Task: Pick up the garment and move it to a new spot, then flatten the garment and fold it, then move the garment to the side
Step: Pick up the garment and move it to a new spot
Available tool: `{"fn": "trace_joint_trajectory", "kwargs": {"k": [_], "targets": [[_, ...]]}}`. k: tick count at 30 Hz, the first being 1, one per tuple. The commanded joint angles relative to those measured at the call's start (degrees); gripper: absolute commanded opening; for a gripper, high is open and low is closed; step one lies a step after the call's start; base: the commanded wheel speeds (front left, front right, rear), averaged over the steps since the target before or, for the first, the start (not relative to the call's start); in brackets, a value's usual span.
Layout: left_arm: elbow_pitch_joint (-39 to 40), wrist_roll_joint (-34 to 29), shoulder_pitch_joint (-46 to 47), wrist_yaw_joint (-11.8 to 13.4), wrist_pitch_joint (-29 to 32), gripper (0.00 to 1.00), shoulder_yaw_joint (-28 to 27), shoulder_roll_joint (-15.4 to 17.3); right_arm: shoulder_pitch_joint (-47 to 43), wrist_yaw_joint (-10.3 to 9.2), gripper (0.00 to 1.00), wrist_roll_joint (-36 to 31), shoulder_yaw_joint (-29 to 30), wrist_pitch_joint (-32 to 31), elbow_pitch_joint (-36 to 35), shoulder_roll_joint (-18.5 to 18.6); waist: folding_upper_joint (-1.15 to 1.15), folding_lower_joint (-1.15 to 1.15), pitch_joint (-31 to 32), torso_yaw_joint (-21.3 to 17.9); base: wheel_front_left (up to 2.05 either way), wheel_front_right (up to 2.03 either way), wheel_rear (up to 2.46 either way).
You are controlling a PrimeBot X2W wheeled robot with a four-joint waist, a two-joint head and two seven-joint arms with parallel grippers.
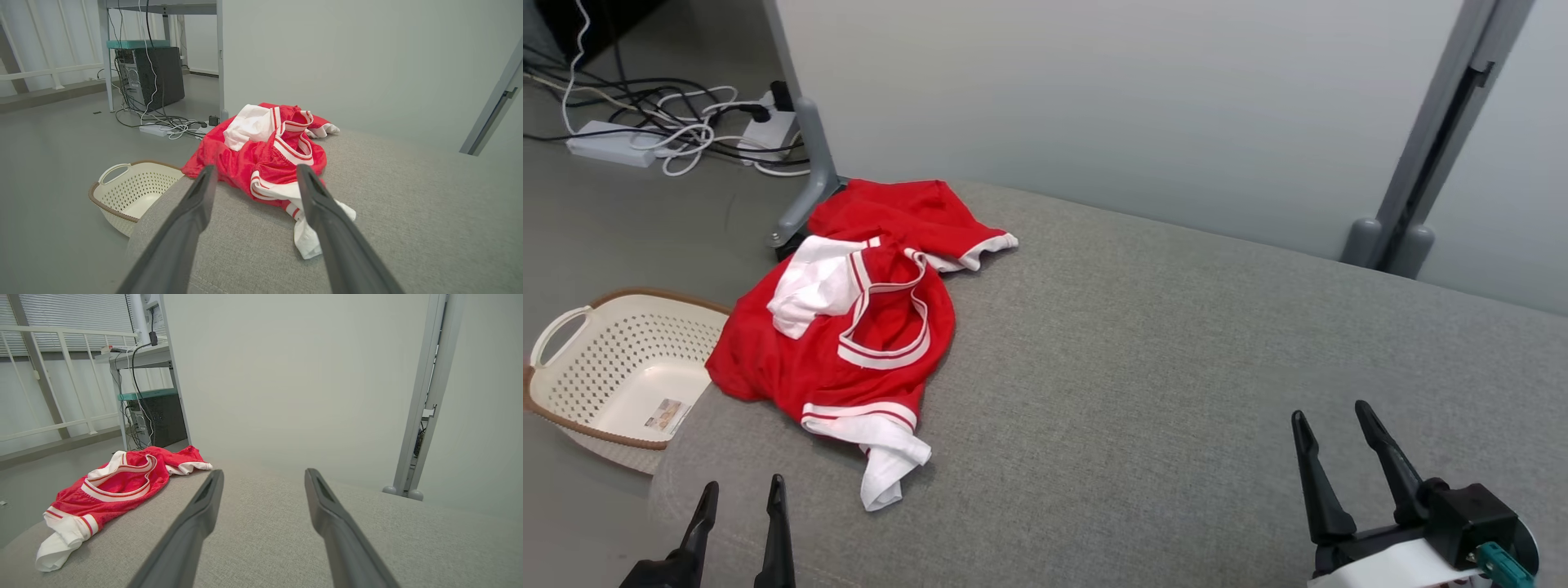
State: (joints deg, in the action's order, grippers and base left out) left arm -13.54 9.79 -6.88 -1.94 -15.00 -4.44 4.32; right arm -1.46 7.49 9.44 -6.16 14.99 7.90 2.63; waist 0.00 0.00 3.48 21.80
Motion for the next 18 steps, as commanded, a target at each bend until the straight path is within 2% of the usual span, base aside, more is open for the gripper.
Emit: {"fn": "trace_joint_trajectory", "kwargs": {"k": [1,6,10,13,14,18], "targets": [[0.5,0.67,0.21,0.18,-0.27,1.0,-0.13,-0.19,0.24,0.01,1.0,0.3,-0.38,0.31,-0.17,0.46,0.0,0.0,-0.44,0.42,0.0,0.0,0.0],[0.21,3.48,5.04,-0.79,0.1,1.0,-0.45,-0.45,1.59,0.01,1.0,-1.28,-1.31,0.31,-1.04,0.46,0.0,0.0,-5.99,-1.98,0.0,0.0,0.0],[-2.56,6.22,13.37,-1.35,4.51,1.0,-0.7,0.26,4.12,0.01,1.0,-3.31,-0.89,0.31,-1.99,1.0,0.0,0.0,-14.01,-4.27,0.0,0.0,0.0],[-7.34,7.08,20.97,-1.17,9.14,1.0,-0.96,1.8,6.31,0.01,1.0,-3.7,-0.56,0.3,-2.73,2.46,0.0,0.0,-19.7,-5.8,0.0,0.0,0.0],[-7.34,7.08,20.97,-1.17,9.14,1.0,-0.96,1.8,6.31,0.01,1.0,-3.7,-0.56,0.3,-2.73,2.46,0.0,0.0,-19.7,-5.8,0.0,0.0,0.0],[-17.45,8.2,30.89,-1.14,16.64,1.0,-1.1,4.43,8.96,0.01,1.0,-3.54,-1.13,0.31,-3.1,4.08,0.0,0.0,-25.49,-7.76,0.0,0.0,0.0]]}}
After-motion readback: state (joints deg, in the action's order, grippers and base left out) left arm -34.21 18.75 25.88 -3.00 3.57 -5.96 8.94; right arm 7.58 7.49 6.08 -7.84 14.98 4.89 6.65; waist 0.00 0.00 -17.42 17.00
